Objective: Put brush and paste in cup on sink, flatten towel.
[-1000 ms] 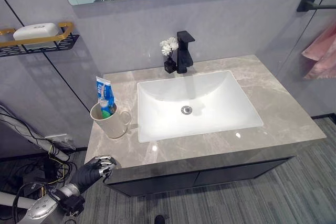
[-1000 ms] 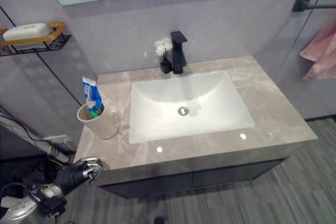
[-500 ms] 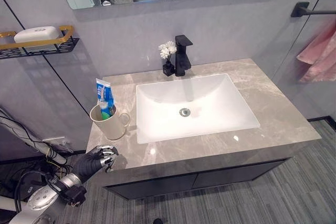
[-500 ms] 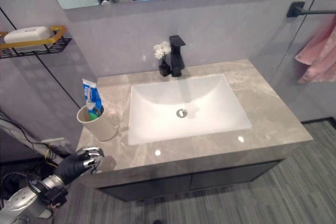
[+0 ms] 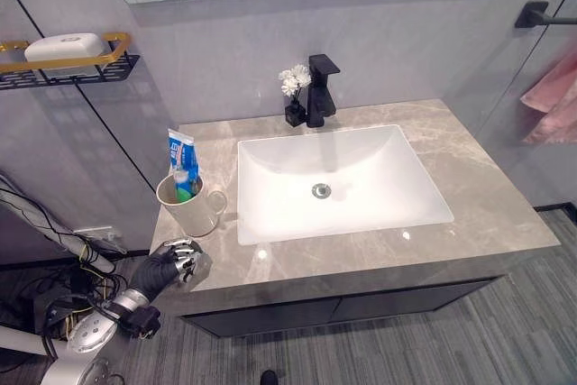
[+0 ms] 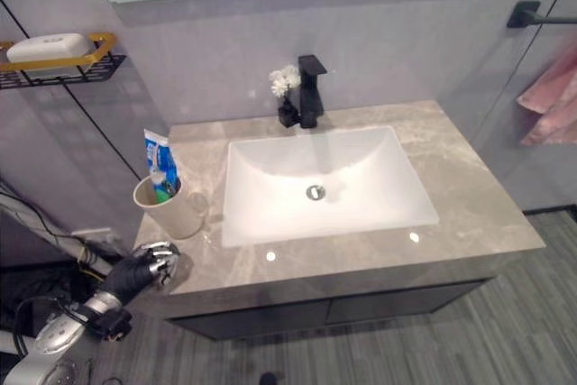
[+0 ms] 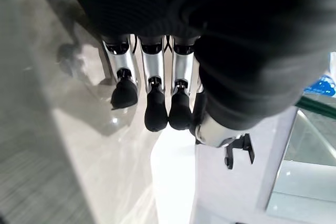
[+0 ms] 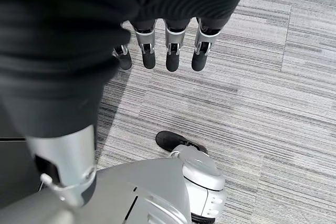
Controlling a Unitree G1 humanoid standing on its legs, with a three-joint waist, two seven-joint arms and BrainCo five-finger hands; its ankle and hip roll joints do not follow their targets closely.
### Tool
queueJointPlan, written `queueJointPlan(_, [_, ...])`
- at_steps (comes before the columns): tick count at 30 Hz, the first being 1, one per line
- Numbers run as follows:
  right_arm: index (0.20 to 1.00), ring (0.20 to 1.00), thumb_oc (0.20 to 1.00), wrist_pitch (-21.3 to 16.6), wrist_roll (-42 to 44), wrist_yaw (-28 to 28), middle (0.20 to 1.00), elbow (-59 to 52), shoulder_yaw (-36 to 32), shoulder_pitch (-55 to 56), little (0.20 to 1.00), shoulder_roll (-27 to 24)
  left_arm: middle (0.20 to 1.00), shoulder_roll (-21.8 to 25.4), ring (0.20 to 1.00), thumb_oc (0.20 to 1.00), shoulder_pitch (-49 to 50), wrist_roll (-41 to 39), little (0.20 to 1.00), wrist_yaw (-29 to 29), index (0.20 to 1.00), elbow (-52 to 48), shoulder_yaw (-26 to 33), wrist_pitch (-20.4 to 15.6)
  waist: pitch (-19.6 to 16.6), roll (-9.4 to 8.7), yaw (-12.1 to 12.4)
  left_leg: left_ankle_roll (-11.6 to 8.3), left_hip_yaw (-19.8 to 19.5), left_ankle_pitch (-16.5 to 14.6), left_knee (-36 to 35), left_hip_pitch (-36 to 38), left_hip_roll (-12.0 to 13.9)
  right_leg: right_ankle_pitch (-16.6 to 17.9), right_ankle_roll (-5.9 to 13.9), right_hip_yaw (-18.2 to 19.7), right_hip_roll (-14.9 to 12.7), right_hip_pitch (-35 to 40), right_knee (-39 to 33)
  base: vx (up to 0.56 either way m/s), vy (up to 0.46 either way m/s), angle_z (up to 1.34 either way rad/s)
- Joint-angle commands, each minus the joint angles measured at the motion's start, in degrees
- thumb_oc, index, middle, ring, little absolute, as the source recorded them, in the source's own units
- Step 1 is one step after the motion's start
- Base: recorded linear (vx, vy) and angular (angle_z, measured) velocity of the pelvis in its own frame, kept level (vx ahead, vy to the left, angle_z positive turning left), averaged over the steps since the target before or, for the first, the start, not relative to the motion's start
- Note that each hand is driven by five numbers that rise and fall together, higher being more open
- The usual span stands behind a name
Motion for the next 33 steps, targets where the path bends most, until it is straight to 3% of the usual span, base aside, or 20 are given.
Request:
queueJointPlan(1, [1.000,1.000,1.000,0.0,0.7,-0.2,1.000,-1.5,1.3,-1.5,1.000,-0.8,0.200,1.2,0.200,0.200,-1.4,2.6,0.200,1.4,0.200,-1.3,3.5,-2.8,0.7,-0.40,-1.4,-0.59,0.0,0.2,0.4,-2.1,0.8,1.5,1.66,-0.7,-0.6,3.6,3.6,0.05,0.020,-0.01])
queueJointPlan(9, [1.000,1.000,1.000,0.0,0.8,-0.5,1.000,-2.5,1.6,-1.6,1.000,-1.3,0.200,1.2,0.200,0.200,-3.5,4.3,0.200,2.6,0.200,0.3,2.2,-2.6,0.9,-1.14,-1.9,-0.60,0.3,-0.1,0.4,-2.0,1.3,1.6,1.70,0.0,-0.1,2.7,5.4,0.03,0.000,-0.01])
queueJointPlan(19, [1.000,1.000,1.000,0.1,0.7,-0.7,1.000,-2.9,1.5,-0.7,1.000,-0.8,0.200,-5.0,0.200,0.200,-6.6,8.9,0.200,7.1,0.200,4.5,2.2,-3.3,-0.1,-2.06,-2.7,-0.38,0.9,-1.2,0.4,-0.3,1.4,2.7,1.52,1.4,-0.3,4.0,3.9,0.05,-0.002,-0.07])
queueJointPlan(33, [1.000,1.000,1.000,0.3,0.4,-0.6,1.000,-2.7,1.3,-0.4,1.000,-1.2,0.200,-5.8,0.200,0.200,-9.4,11.0,0.200,9.6,0.200,8.3,3.8,-4.0,0.0,-2.95,-3.4,-0.45,1.9,-1.5,0.4,-0.6,2.0,3.5,1.67,2.5,0.0,3.3,3.5,0.01,-0.001,-0.05])
